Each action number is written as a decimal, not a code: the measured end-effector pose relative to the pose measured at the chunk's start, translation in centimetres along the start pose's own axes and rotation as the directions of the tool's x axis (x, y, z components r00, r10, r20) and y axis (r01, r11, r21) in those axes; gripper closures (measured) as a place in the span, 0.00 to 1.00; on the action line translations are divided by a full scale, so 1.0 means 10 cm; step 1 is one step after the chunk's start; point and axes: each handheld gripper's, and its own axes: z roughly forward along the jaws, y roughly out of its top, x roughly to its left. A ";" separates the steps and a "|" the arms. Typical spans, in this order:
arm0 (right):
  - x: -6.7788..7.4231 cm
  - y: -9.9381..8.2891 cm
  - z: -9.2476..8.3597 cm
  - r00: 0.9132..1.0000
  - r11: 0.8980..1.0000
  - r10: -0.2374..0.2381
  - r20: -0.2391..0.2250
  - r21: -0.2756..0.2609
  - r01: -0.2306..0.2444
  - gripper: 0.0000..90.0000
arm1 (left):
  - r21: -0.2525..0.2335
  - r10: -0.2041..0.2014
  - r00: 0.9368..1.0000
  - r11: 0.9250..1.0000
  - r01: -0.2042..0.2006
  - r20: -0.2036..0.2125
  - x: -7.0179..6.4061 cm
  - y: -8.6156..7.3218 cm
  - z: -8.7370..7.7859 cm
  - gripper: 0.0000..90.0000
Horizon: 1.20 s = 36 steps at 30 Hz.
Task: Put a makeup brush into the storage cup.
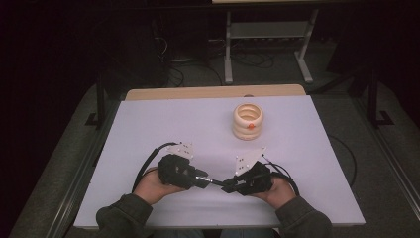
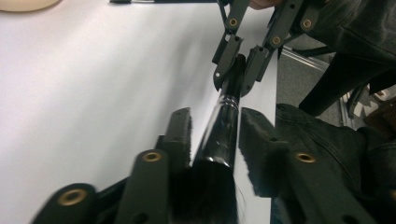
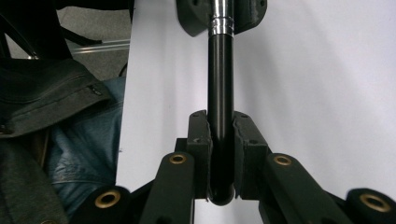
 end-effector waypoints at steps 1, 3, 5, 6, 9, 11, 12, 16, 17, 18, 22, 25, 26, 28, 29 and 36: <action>0.00 0.00 0.00 1.000 1.000 0.000 0.000 0.000 0.000 0.87 | 0.004 0.005 1.000 1.000 -0.005 0.002 0.01 0.00 -0.01 0.74; -0.01 0.00 0.01 0.999 0.999 -0.036 0.017 0.001 0.036 0.87 | 0.000 0.000 1.000 1.000 0.000 0.013 0.01 0.01 0.00 0.76; -0.01 0.00 0.02 0.998 0.999 -0.049 0.024 0.014 0.049 0.86 | 0.006 0.002 0.999 1.000 -0.002 0.050 0.00 0.01 0.00 0.81; 0.00 -0.01 0.04 0.998 0.998 -0.056 0.033 0.026 0.055 0.85 | 0.017 0.008 0.999 1.000 -0.008 0.046 -0.01 0.02 0.01 0.83; 0.02 -0.01 0.10 0.997 0.995 -0.068 0.034 0.070 0.065 0.85 | 0.060 0.034 0.999 0.998 -0.036 0.030 -0.04 0.04 0.04 0.84; 0.02 -0.01 0.11 0.997 0.995 -0.067 0.037 0.074 0.065 0.85 | 0.066 0.043 0.999 0.997 -0.045 0.027 -0.04 0.04 0.04 0.84; 0.02 -0.01 0.11 0.997 0.996 -0.062 0.036 0.074 0.059 0.84 | 0.067 0.041 0.999 0.997 -0.043 0.025 -0.05 0.05 0.04 0.84; 0.01 0.02 0.11 0.999 0.996 -0.023 0.034 0.082 0.020 0.71 | 0.098 0.060 0.998 0.993 -0.060 0.000 -0.07 0.06 0.05 0.84; 0.02 0.03 0.10 0.999 0.996 -0.016 0.050 0.089 0.011 0.69 | 0.114 0.066 0.998 0.991 -0.065 -0.007 -0.07 0.07 0.06 0.84; 0.02 0.04 0.10 0.998 0.995 -0.011 0.055 0.095 0.005 0.69 | 0.131 0.070 0.997 0.989 -0.068 -0.014 -0.08 0.07 0.06 0.84; 0.07 0.09 0.13 0.997 0.991 -0.024 0.078 0.135 0.013 0.71 | 0.156 0.087 0.996 0.984 -0.083 -0.019 -0.10 0.08 0.08 0.84; 0.12 0.14 0.19 0.997 0.985 -0.030 0.077 0.172 0.017 0.79 | 0.170 0.097 0.995 0.981 -0.093 -0.017 -0.13 0.09 0.10 0.84; 0.12 0.16 0.20 0.997 0.985 -0.040 0.073 0.173 0.027 0.83 | 0.171 0.103 0.995 0.980 -0.099 -0.016 -0.14 0.10 0.11 0.84; 0.14 0.18 0.22 0.997 0.984 -0.044 0.067 0.177 0.031 0.85 | 0.164 0.108 0.994 0.981 -0.104 -0.011 -0.14 0.11 0.10 0.84; 0.14 0.17 0.23 0.996 0.982 -0.059 0.059 0.185 0.048 0.86 | 0.161 0.110 0.994 0.981 -0.107 -0.009 -0.14 0.11 0.10 0.84; 0.14 0.10 0.18 0.997 0.992 -0.041 0.069 0.124 0.033 0.87 | 0.093 0.061 0.998 0.994 -0.058 -0.029 -0.07 0.05 -0.03 0.71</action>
